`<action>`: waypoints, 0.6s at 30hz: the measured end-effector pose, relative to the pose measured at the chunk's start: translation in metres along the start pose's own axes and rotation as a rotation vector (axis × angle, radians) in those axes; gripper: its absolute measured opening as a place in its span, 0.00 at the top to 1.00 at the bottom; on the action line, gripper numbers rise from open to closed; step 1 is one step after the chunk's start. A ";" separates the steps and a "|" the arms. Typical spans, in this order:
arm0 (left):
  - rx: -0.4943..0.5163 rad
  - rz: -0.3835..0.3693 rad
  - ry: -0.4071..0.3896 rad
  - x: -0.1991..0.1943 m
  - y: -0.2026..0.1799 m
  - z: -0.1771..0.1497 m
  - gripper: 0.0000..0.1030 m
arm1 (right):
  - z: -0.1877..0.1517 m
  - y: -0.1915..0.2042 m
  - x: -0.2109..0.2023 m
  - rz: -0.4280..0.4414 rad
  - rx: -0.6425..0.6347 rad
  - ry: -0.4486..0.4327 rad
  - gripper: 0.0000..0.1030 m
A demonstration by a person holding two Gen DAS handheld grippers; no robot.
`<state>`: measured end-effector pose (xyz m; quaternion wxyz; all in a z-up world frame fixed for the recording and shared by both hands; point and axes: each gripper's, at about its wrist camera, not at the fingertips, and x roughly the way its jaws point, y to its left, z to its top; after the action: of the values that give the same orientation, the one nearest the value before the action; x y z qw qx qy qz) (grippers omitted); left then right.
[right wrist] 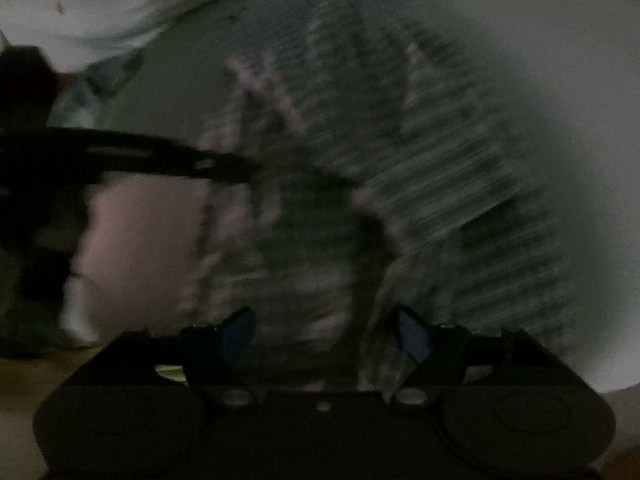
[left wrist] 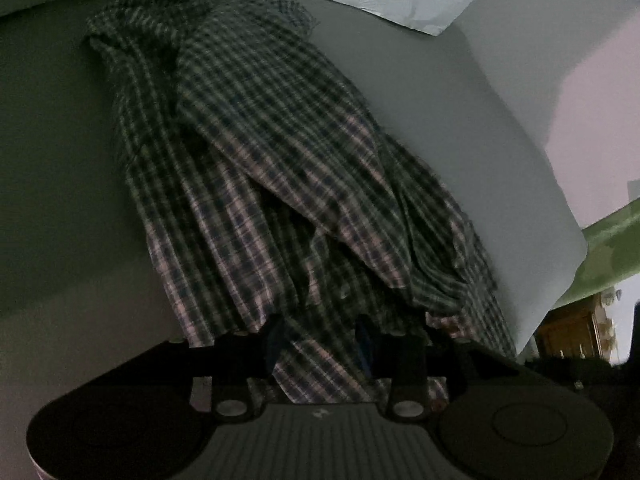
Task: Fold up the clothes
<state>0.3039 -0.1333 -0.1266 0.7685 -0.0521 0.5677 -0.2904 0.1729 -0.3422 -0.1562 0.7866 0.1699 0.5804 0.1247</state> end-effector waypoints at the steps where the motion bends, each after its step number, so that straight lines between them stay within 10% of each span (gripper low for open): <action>1: -0.006 0.001 -0.003 0.000 0.001 0.000 0.57 | 0.000 0.002 -0.004 0.011 0.008 -0.017 0.27; 10: -0.160 -0.063 -0.029 0.010 0.023 -0.003 0.49 | 0.030 -0.038 -0.044 -0.192 0.199 -0.324 0.24; 12: -0.222 -0.104 -0.040 0.011 0.031 -0.002 0.43 | 0.038 -0.037 -0.034 -0.306 0.135 -0.324 0.24; 18: -0.220 -0.123 -0.040 0.016 0.026 0.002 0.35 | 0.039 -0.022 -0.010 -0.298 -0.036 -0.260 0.31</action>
<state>0.3187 -0.1203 -0.1504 0.7500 -0.1765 0.5766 -0.2719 0.2075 -0.3706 -0.1462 0.8676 0.0825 0.4903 -0.0059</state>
